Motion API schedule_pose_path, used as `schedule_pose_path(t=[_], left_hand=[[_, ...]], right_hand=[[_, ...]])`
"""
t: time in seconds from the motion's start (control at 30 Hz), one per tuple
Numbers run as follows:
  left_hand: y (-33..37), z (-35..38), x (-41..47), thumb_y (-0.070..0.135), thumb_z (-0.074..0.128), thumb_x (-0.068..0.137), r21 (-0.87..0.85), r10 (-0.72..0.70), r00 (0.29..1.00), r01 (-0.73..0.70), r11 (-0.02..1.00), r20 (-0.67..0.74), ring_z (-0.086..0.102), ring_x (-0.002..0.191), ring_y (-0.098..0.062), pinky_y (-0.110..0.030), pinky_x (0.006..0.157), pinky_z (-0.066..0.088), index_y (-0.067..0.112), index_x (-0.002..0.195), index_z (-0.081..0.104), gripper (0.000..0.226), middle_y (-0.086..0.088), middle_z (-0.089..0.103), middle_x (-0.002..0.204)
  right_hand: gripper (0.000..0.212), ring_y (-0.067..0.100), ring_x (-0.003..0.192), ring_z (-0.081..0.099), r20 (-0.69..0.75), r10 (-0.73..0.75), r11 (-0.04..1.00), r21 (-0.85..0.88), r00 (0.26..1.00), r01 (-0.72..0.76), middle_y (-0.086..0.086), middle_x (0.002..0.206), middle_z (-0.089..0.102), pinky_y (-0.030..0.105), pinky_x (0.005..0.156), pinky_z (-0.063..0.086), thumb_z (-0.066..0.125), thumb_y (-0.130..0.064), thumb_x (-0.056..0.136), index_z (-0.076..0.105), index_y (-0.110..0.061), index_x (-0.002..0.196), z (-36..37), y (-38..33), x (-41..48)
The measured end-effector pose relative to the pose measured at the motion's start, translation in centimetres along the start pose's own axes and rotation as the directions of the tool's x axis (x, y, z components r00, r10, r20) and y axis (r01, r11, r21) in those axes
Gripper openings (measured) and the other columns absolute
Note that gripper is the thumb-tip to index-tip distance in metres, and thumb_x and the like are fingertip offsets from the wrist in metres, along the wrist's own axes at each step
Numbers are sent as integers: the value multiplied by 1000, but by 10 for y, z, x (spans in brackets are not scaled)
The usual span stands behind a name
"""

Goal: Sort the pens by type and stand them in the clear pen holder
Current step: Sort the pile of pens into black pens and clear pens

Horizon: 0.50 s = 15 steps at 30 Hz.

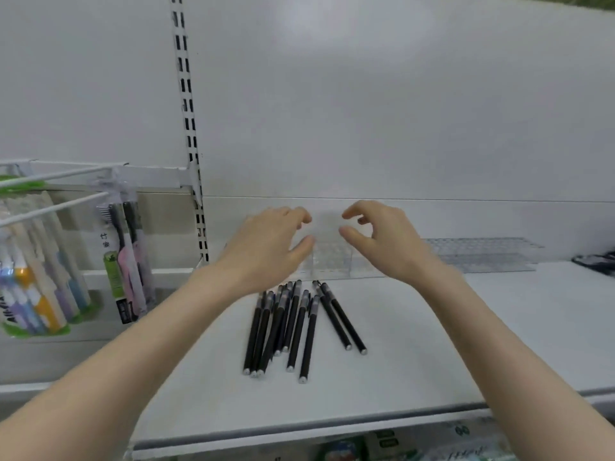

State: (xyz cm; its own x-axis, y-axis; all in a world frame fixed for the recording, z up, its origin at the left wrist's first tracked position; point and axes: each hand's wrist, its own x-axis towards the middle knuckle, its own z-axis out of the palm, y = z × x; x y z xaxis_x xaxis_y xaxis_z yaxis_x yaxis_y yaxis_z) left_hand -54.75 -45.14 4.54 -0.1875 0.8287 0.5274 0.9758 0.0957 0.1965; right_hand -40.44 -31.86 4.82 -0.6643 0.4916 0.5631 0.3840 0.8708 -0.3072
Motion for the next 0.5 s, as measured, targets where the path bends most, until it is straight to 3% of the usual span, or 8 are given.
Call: schedule_pose_path(t=[0.2,0.33,0.5], left_hand=[[82,2,10,38,45,95,-67,53,994,-59,996,-99,61,94,-13,-36,83,47,21,113,59,28,10,66,99],[150,35,17,37,46,95,-112,19,991,-34,993,-131,58,90,-11,-28,75,40,23,110,59,25,11,67,96],[245,95,24,35,52,93,-236,-16,990,-18,972,-140,62,85,-8,-33,80,48,22,100,64,19,13,66,84]], right_hand=[[21,14,92,62,-121,9,1000,2,993,-9,-5,103,66,39,82,50,52,-31,93,61,-19,109,-64,43,-39],[18,10,89,62,-127,44,999,8,991,-44,-8,95,66,37,80,50,53,-32,93,63,-22,104,-106,96,-85],[12,9,85,60,-92,61,998,-18,994,-63,-8,90,66,33,75,49,54,-30,93,62,-22,97,-162,182,-146]])
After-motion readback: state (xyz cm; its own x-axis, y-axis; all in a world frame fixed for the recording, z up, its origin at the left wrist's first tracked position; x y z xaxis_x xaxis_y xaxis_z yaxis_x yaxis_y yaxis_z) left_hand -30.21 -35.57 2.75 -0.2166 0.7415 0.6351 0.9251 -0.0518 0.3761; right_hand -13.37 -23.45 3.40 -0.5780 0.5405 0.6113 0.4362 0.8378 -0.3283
